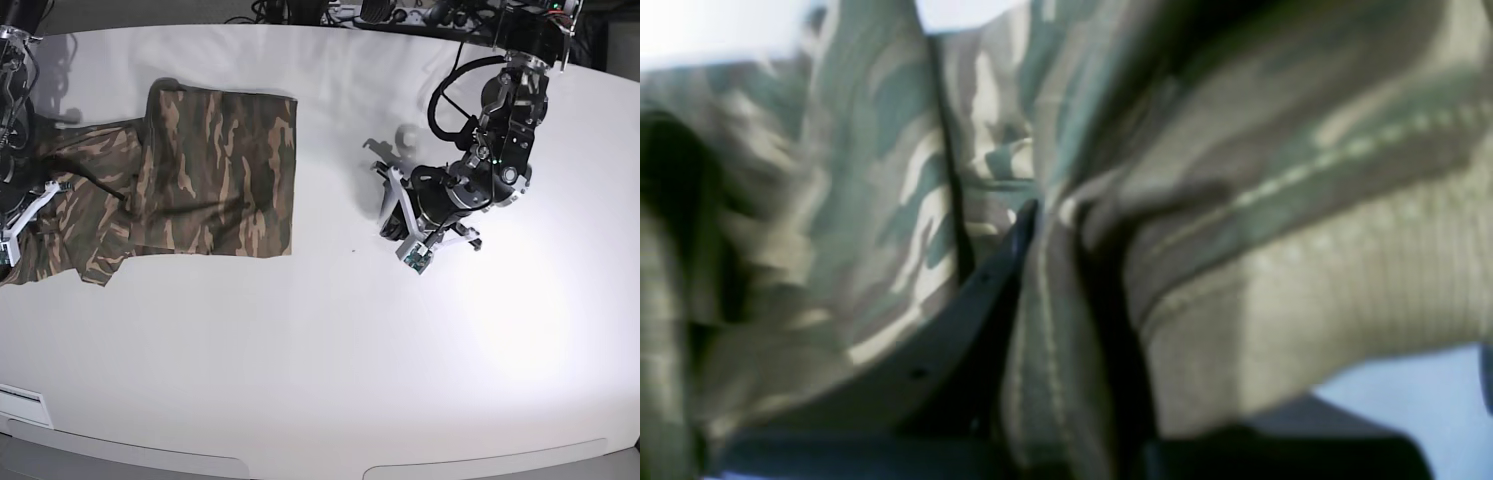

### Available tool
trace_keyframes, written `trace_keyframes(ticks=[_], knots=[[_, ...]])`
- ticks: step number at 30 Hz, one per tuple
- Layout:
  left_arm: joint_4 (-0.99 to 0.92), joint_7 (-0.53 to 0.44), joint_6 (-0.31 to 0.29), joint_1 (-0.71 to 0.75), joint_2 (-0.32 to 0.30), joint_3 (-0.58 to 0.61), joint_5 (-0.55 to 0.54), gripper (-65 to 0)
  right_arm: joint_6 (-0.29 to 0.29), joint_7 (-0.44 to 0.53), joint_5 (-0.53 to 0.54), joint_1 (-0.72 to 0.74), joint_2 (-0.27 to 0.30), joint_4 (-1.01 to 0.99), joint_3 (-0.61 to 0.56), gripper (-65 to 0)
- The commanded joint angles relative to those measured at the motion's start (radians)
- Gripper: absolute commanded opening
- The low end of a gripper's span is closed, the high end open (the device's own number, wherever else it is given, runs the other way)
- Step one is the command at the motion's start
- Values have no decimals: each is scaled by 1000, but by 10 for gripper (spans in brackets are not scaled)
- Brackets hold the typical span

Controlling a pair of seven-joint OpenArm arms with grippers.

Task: Fold the T-shirt properly
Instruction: 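Release the left gripper and pull the right gripper's end toward the fold, then fold the shirt end held by the right gripper over onto the stack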

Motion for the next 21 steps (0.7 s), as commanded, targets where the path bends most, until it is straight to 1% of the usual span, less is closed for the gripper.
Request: trace_keyframes(ticks=[1,3,5,6,10,12,14,17,21], knots=[[8,-32,1,-12,-4,-4,-10,-615,-16,14,7,15,23,47,10,-650],[3,-50,0,5,-4,-4,-12,-615,-43,-3,55,13,23,110,10,-650],[3,-60,0,23,-4,-4,-12,-615,-41,-23,116,11,20,168,10,-650],[3,-64,0,32,-4,-4,-12,-615,-30,-34,154,9,19,193,10,-650],[3,-74,0,56,-4,-4,-12,-615,44,-94,337,8,16,251,10,-650],[3,-74,0,61,-4,-4,-11,-615,102,-115,455,7,2,256,9,-650],[3,-74,0,61,-4,-4,-11,-615,167,-135,567,7,-31,256,9,-650],[3,-75,0,61,-4,-4,-12,-615,230,-172,683,8,-104,256,9,-650],[3,-74,0,61,-4,-4,-12,-615,263,-178,709,7,-196,254,5,-650]])
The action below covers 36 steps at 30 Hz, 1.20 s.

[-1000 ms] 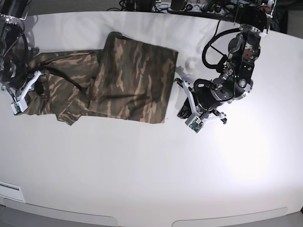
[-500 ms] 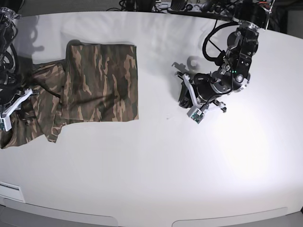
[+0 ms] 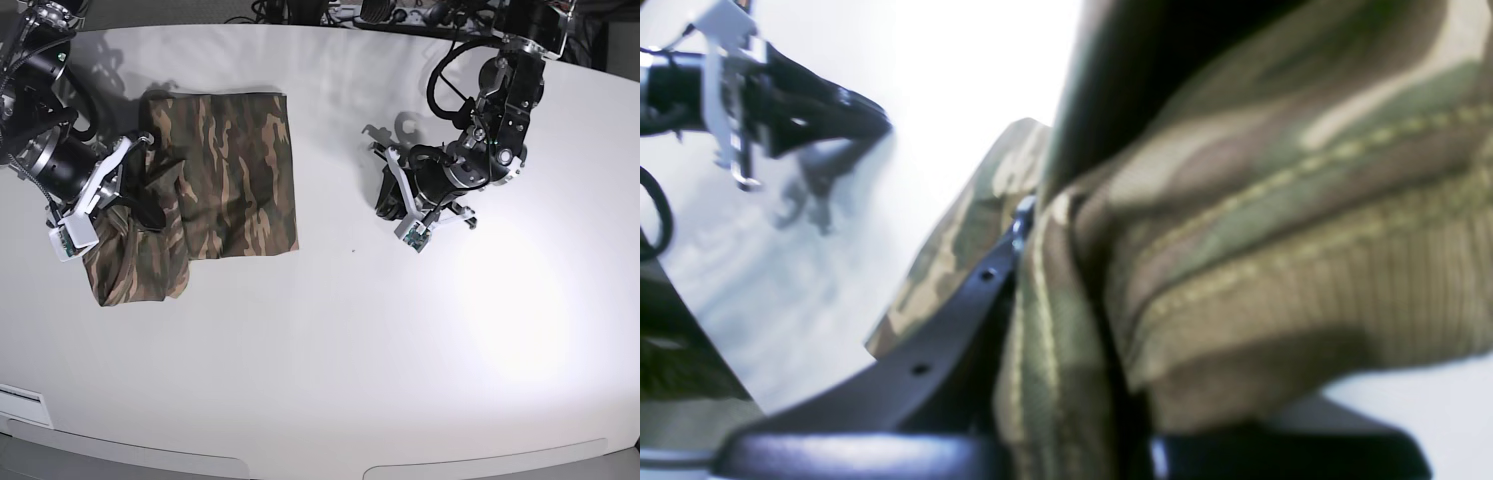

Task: Fold the T-shirt properly
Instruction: 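Fold the shirt end held by the right gripper over onto the stack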

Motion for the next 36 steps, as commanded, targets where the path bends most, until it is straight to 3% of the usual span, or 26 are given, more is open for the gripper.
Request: trace_keyframes(ticks=[1,6,9,14,15,19,20,22,25,28,30,33,34,36], knots=[[16,-8,0,-11,-5,-4,-9,-615,7,24,26,8,-5,14,3,-650],[16,-8,0,-11,-5,-4,-8,-615,18,23,26,-30,-60,14,-50,-650],[16,-8,0,-11,-4,-4,-9,-615,61,24,25,-62,-63,14,-117,-650],[16,-11,0,-11,-4,-4,-9,-615,66,68,21,-71,-65,14,-224,-650],[16,-11,0,-11,-5,-4,-9,-615,67,93,19,-72,-65,14,-245,-588],[16,-11,0,-11,-5,-4,-9,-615,73,166,-8,-69,-65,14,-324,-216],[16,-11,0,-12,-5,-4,-9,-615,93,175,-2,-66,-65,14,-340,-160],[16,-11,0,-12,-5,-4,-9,-615,149,176,32,-58,-65,14,-367,-136],[16,-11,0,-12,-5,-4,-3,-615,154,175,113,-26,-65,14,-398,-136],[19,-10,1,-16,-6,-4,74,-616,154,175,105,36,-65,14,-402,-159],[21,5,1,-31,-18,-4,150,-646,154,175,9,77,-65,14,-398,-295],[45,22,-1,-55,-70,-10,141,-650,154,183,-166,109,-64,14,-393,-650],[59,22,-18,-62,-89,-16,102,-650,154,202,-225,113,-63,14,-393,-650],[88,35,-108,-76,-117,-26,-18,-650,145,299,-352,113,-61,9,-393,-650]])
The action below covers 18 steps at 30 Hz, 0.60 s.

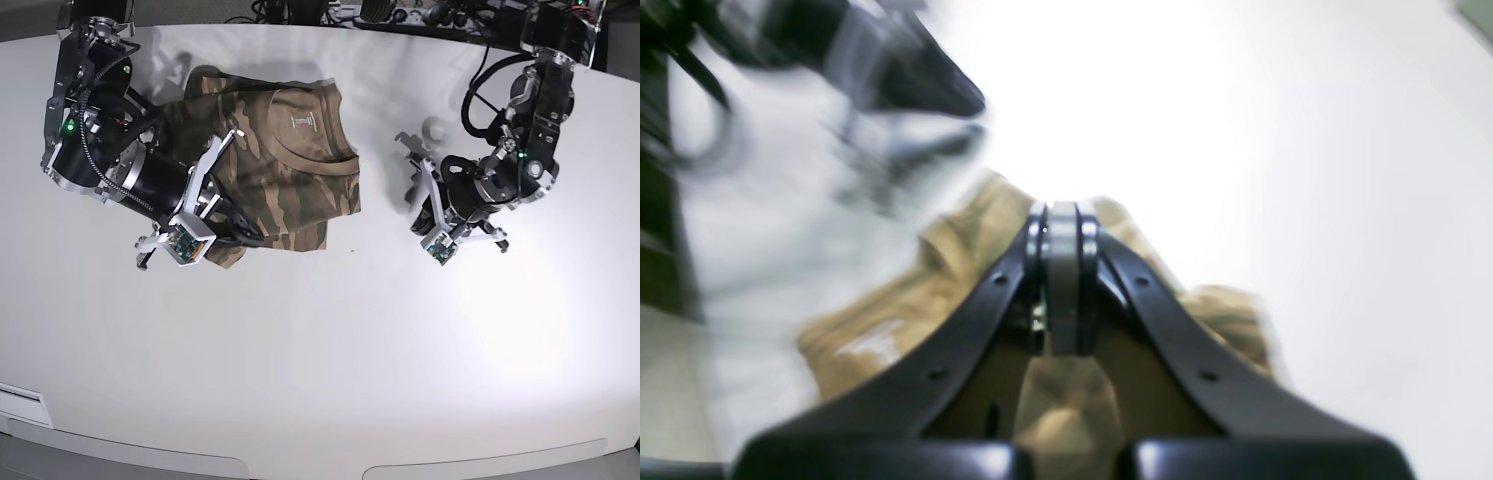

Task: Fold the T-shirt properly
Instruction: 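Fold the shirt end held by the right gripper over onto the stack, then grasp the folded bundle with both grippers and square it on the table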

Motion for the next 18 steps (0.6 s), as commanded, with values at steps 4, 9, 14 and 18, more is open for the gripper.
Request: trace_keyframes(ticks=[4,9,14,18], knots=[[72,58,-222,-39,-1,-8,-345,-650,-59,207,-168,17,9,-53,5,-650],[78,213,-320,-31,46,-5,-717,-650,-64,261,-251,76,9,-259,3,-650],[78,237,-320,21,99,19,-779,-650,-28,261,-251,190,10,-507,3,-650],[66,222,-320,56,117,116,-654,-650,-11,260,-246,252,11,-631,0,-650]])
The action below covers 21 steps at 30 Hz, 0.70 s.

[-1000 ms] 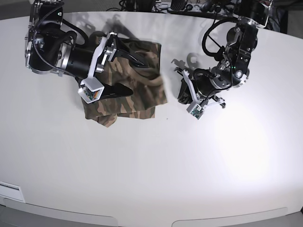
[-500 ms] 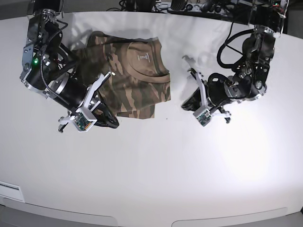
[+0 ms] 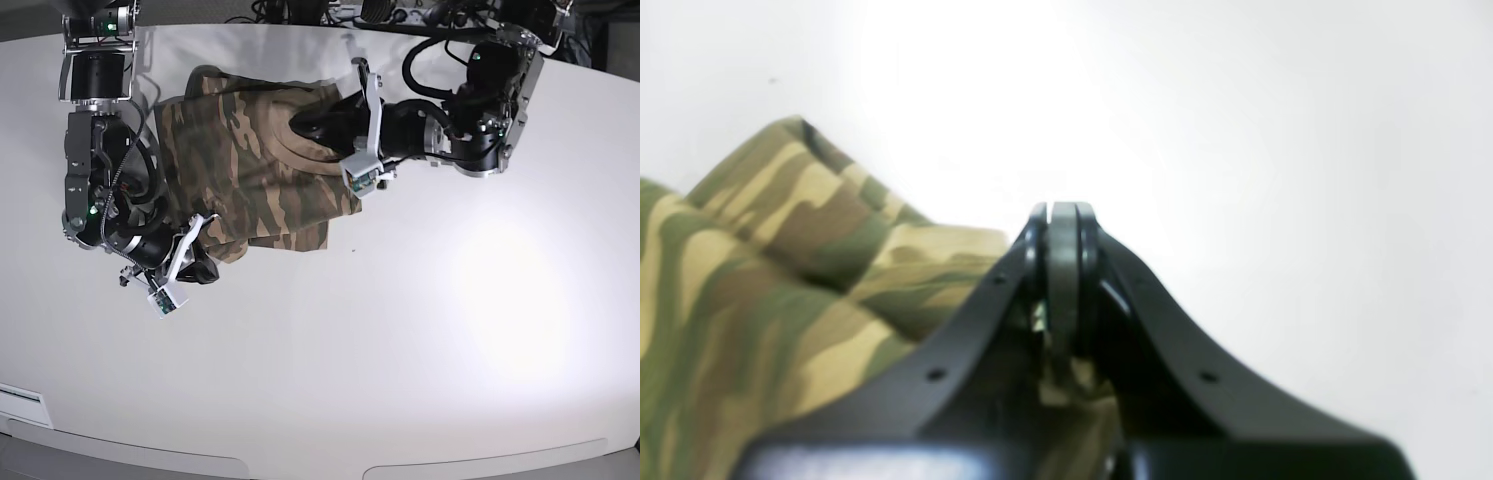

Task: Fold the T-shirt properly
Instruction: 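Grasp the folded bundle with both grippers and square it on the table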

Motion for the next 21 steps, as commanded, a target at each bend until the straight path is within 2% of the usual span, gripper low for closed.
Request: trace_keyframes(ticks=[1,3,5,8,12,15,21], knots=[[3,-35,-6,-13,-2,29,28,-650,3,25,18,30,7,6,3,-650],[-24,-84,-6,-14,-2,93,160,-650,5,14,18,30,7,4,1,-650],[-55,-150,-6,-23,-4,142,297,-650,9,-38,58,19,12,4,1,-650],[-119,-219,-6,-67,-11,172,414,-650,24,-126,147,-17,28,5,1,-650],[-220,-256,-6,-165,-17,172,466,-650,24,-142,220,-99,50,14,1,-650],[-299,-325,-6,-236,-22,172,510,-650,24,-141,224,-167,61,43,3,-650],[-491,-567,35,-353,-4,174,602,-650,24,-142,224,-302,65,169,30,-650]])
